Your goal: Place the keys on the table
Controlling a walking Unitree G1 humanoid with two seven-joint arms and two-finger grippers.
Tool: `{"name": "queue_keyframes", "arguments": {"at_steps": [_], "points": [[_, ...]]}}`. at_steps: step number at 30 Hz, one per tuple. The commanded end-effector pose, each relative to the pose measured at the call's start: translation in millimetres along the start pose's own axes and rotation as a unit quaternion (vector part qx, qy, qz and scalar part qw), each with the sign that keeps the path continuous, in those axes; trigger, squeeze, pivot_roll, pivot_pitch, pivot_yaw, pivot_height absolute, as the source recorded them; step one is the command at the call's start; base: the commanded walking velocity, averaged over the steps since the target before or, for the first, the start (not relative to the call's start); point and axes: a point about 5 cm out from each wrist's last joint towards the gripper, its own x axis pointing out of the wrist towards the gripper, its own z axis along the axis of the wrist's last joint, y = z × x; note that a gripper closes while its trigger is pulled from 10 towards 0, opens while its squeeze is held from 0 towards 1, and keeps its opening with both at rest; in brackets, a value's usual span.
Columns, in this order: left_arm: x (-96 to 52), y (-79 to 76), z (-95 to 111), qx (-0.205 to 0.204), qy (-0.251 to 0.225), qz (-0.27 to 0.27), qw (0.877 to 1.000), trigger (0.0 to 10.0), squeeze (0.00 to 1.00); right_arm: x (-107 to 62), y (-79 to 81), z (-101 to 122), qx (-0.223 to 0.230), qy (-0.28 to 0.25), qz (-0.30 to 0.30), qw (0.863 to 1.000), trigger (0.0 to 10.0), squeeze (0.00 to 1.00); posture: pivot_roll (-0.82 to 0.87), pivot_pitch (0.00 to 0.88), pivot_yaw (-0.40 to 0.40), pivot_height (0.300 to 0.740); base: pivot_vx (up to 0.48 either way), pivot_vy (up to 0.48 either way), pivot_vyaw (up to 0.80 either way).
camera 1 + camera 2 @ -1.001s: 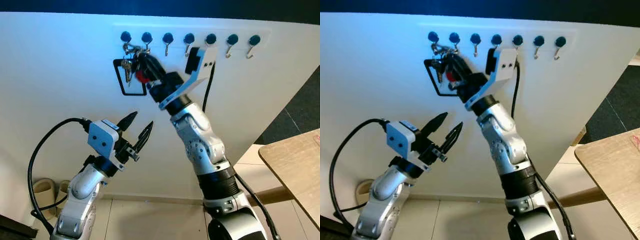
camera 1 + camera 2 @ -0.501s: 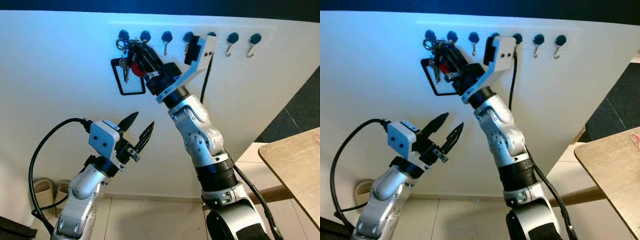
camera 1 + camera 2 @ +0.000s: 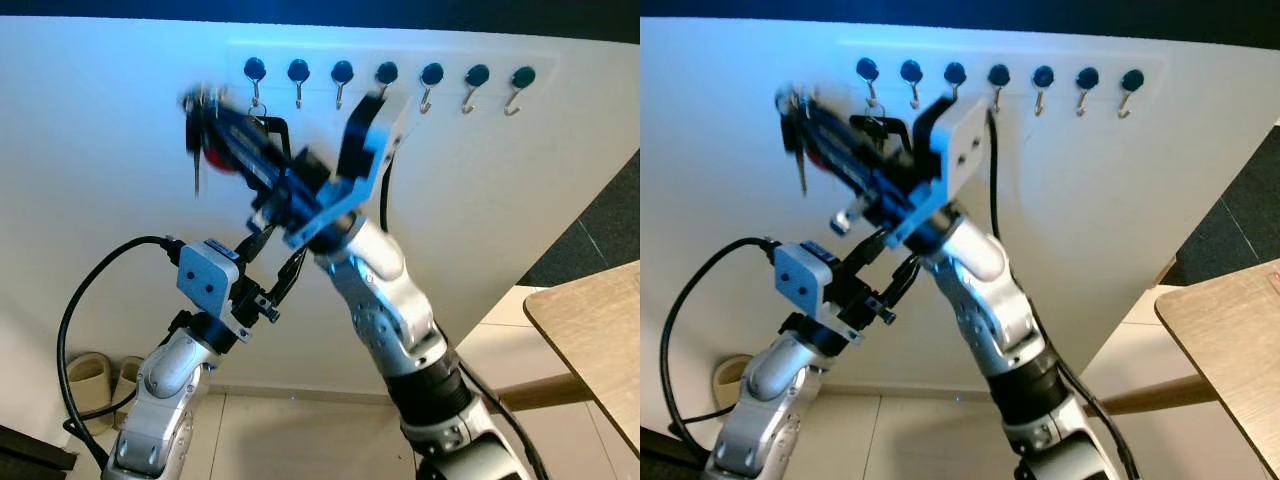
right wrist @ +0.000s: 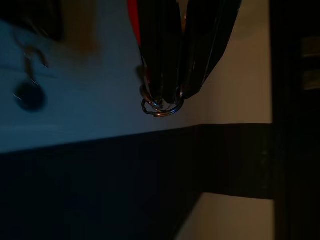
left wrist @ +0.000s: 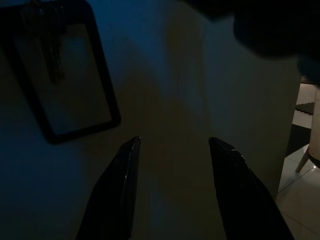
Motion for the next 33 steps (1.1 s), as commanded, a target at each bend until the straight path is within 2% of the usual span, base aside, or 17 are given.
{"name": "queue_keyframes", "arguments": {"at_steps": [1,6,8,14,16,17,20,22,25,26,27,28,29,30,31,32,33], "points": [[-2.5,-2.9,-2,-0.002,0.007,-0.007,1.000,10.0,0.00,1.4,9.0,8,-0.005,-0.030,0.003,1.000,10.0,0.00,0.03,0.151,-0.002,0.740,0.000,0.000,0.00],[-12.8,3.3,-13,-0.019,0.027,0.030,0.999,10.0,0.00,-29.7,-8.7,5,-0.035,-0.023,-0.087,0.995,10.0,0.00,0.04,0.144,-0.004,0.740,0.000,0.000,0.00],[-26.5,6.2,-27,-0.017,0.058,0.036,0.998,10.0,0.00,-47.9,-19.1,6,-0.051,-0.017,-0.129,0.990,10.0,0.00,0.04,0.139,-0.001,0.740,0.000,0.000,0.00],[-56.0,5.9,-55,-0.028,0.123,0.045,0.991,10.0,0.00,-79.5,-28.2,6,-0.077,0.008,-0.176,0.981,10.0,0.00,0.04,0.136,0.003,0.740,0.000,0.000,0.00],[-77.4,5.2,-78,-0.050,0.171,0.079,0.981,10.0,0.00,-106.4,-26.6,-9,-0.083,0.058,-0.194,0.976,10.0,0.00,0.04,0.132,0.007,0.740,0.000,0.000,0.00],[-77.4,5.2,-78,-0.050,0.171,0.079,0.981,10.0,0.00,-106.4,-26.6,-9,-0.083,0.058,-0.194,0.976,10.0,0.00,0.04,0.132,0.007,0.740,0.000,0.000,0.00],[-97.1,7.0,-101,-0.067,0.219,0.125,0.965,10.0,0.00,-134.3,-25.9,-26,-0.072,0.109,-0.229,0.965,10.0,0.00,0.04,0.131,0.004,0.740,0.000,0.000,0.00],[-119.0,10.8,-127,-0.097,0.282,0.193,0.935,10.0,0.00,-167.1,-31.2,-45,-0.035,0.159,-0.300,0.940,10.0,0.00,0.04,0.128,-0.003,0.740,0.000,0.000,0.00],[-147.8,12.2,-154,-0.135,0.343,0.273,0.889,10.0,0.00,-216.9,-35.6,-75,0.037,0.238,-0.402,0.883,10.0,0.00,0.04,0.123,-0.006,0.740,0.000,0.000,0.00],[-147.8,12.2,-154,-0.135,0.343,0.273,0.889,10.0,0.00,-216.9,-35.6,-75,0.037,0.238,-0.402,0.883,10.0,0.00,0.04,0.123,-0.006,0.740,0.000,0.000,0.00],[-169.1,12.3,-171,-0.175,0.382,0.341,0.841,10.0,0.00,-258.2,-31.0,-104,0.102,0.324,-0.446,0.828,10.0,0.00,0.03,0.117,-0.008,0.740,0.000,0.000,0.00],[-169.1,12.3,-171,-0.175,0.382,0.341,0.841,10.0,0.00,-258.2,-31.0,-104,0.102,0.324,-0.446,0.828,10.0,0.00,0.03,0.117,-0.008,0.740,0.000,0.000,0.00],[-179.8,9.5,-178,-0.188,0.405,0.361,0.819,10.0,0.00,-280.4,-26.8,-116,0.111,0.372,-0.455,0.801,10.0,0.00,0.03,0.111,-0.007,0.740,0.000,0.000,0.00],[-188.9,5.3,-184,-0.187,0.433,0.359,0.805,10.0,0.00,-303.1,-22.0,-125,0.122,0.413,-0.468,0.772,10.0,0.00,0.02,0.106,-0.004,0.740,0.000,0.000,0.00],[-188.9,5.3,-184,-0.187,0.433,0.359,0.805,10.0,0.00,-303.1,-22.0,-125,0.122,0.413,-0.468,0.772,10.0,0.00,0.02,0.106,-0.004,0.740,0.000,0.000,0.00],[-199.5,-0.9,-190,-0.182,0.467,0.347,0.793,10.0,0.00,-334.2,-14.4,-132,0.121,0.472,-0.486,0.726,10.0,0.00,0.02,0.101,-0.003,0.740,0.000,0.000,0.00],[-201.9,-2.9,-191,-0.179,0.476,0.340,0.791,10.0,0.00,-345.6,-10.8,-133,0.124,0.487,-0.497,0.707,10.0,0.00,0.03,0.095,-0.004,0.740,0.000,0.000,0.00]]}}
